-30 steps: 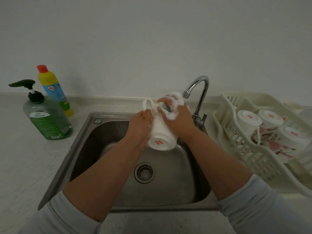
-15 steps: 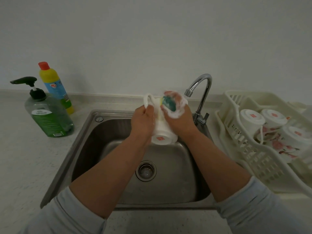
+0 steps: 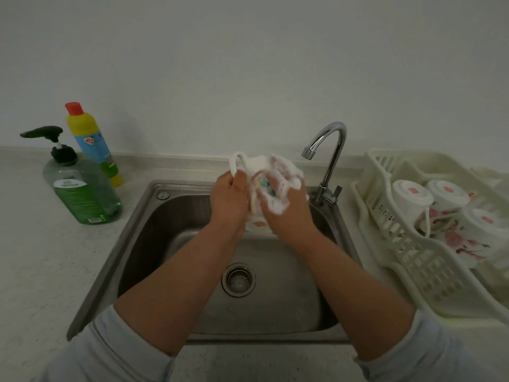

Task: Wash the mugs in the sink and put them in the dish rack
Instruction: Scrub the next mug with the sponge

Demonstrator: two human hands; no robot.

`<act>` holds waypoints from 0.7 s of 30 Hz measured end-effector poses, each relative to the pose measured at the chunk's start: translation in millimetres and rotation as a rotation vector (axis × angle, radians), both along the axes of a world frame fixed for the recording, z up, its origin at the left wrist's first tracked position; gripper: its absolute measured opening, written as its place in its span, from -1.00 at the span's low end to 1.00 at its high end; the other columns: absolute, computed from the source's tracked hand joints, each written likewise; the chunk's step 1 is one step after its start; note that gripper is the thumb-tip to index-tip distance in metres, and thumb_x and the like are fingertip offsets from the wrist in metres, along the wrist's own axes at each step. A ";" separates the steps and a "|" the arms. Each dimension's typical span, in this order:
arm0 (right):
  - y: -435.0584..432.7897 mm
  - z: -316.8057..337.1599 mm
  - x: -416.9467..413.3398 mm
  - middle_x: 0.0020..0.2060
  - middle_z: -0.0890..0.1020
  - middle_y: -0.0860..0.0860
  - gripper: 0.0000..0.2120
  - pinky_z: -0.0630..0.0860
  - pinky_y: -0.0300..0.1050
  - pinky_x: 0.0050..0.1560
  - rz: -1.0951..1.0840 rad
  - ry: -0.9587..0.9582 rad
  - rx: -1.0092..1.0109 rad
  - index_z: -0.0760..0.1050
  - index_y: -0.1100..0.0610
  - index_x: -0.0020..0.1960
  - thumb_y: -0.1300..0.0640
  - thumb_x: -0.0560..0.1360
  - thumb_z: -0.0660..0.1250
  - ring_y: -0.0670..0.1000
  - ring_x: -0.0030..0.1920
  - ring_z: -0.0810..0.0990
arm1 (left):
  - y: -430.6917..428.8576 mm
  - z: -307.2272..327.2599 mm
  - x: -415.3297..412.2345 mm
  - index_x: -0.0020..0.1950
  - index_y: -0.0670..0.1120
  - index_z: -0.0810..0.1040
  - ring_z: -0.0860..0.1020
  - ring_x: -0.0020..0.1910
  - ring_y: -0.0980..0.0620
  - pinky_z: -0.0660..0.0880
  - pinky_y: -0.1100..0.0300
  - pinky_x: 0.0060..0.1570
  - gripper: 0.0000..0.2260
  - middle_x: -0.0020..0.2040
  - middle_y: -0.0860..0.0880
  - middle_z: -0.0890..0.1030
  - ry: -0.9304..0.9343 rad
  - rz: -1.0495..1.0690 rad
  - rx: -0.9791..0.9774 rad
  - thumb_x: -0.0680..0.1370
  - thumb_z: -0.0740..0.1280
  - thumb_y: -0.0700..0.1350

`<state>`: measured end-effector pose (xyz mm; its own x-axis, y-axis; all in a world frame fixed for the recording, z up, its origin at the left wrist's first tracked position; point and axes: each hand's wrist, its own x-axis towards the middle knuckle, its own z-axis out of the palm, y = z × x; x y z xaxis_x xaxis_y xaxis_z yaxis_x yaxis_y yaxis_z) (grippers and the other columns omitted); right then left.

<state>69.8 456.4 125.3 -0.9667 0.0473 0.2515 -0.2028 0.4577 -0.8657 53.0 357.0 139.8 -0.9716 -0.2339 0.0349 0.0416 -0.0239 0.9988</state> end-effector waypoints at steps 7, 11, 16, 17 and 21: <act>23.1 6.5 -31.4 0.33 0.42 0.17 -0.63 0.41 -0.11 0.32 -0.127 0.022 -0.315 0.43 0.24 0.27 0.12 0.51 0.26 0.01 0.26 0.47 | 3.2 -2.6 2.3 -0.33 -0.10 0.36 0.43 -0.38 0.06 0.36 0.34 -0.49 -0.70 -0.33 -0.06 0.46 -0.162 -0.056 0.062 0.60 0.15 -0.08; 7.4 -3.9 -4.3 0.23 0.38 -0.11 -0.78 0.26 -0.61 0.13 0.036 0.084 -0.188 0.51 0.23 0.17 0.31 0.54 0.23 -0.43 0.15 0.35 | -3.7 1.7 -11.9 -0.22 -0.14 0.49 0.61 -0.05 -0.24 0.57 -0.17 -0.03 -0.77 -0.07 -0.26 0.60 -0.265 -0.005 0.236 0.57 0.17 -0.08; 25.2 2.8 -27.2 0.35 0.40 0.02 -0.78 0.29 -0.09 0.42 -0.102 0.072 -0.341 0.56 0.21 0.14 0.29 0.53 0.25 -0.11 0.32 0.38 | 0.4 -8.6 -10.3 -0.17 -0.13 0.48 0.56 -0.12 -0.14 0.53 -0.11 -0.01 -0.84 -0.11 -0.19 0.57 -0.339 -0.078 0.350 0.58 0.20 -0.12; 27.3 7.1 -32.6 0.34 0.42 0.06 -0.78 0.31 -0.04 0.40 -0.129 0.052 -0.362 0.54 0.25 0.15 0.28 0.53 0.26 -0.07 0.31 0.40 | 2.4 -9.1 -9.4 -0.16 -0.13 0.48 0.56 -0.14 -0.12 0.53 -0.11 0.02 -0.84 -0.13 -0.17 0.58 -0.355 -0.080 0.394 0.58 0.21 -0.13; 14.6 -13.3 -12.2 0.04 0.54 0.09 -0.75 0.50 -0.41 -0.03 -0.111 0.012 -0.277 0.43 0.38 0.20 0.34 0.55 0.21 -0.21 -0.07 0.54 | -2.6 -14.1 -24.0 -0.18 -0.12 0.46 0.58 -0.19 -0.09 0.53 -0.11 0.01 -0.82 -0.17 -0.12 0.58 -0.361 -0.010 0.518 0.60 0.20 -0.12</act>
<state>57.6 471.0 112.0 -0.9489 0.2206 0.2256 -0.1758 0.2241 -0.9586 29.0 354.4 125.7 -0.9034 -0.1235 -0.4107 -0.2982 -0.5073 0.8085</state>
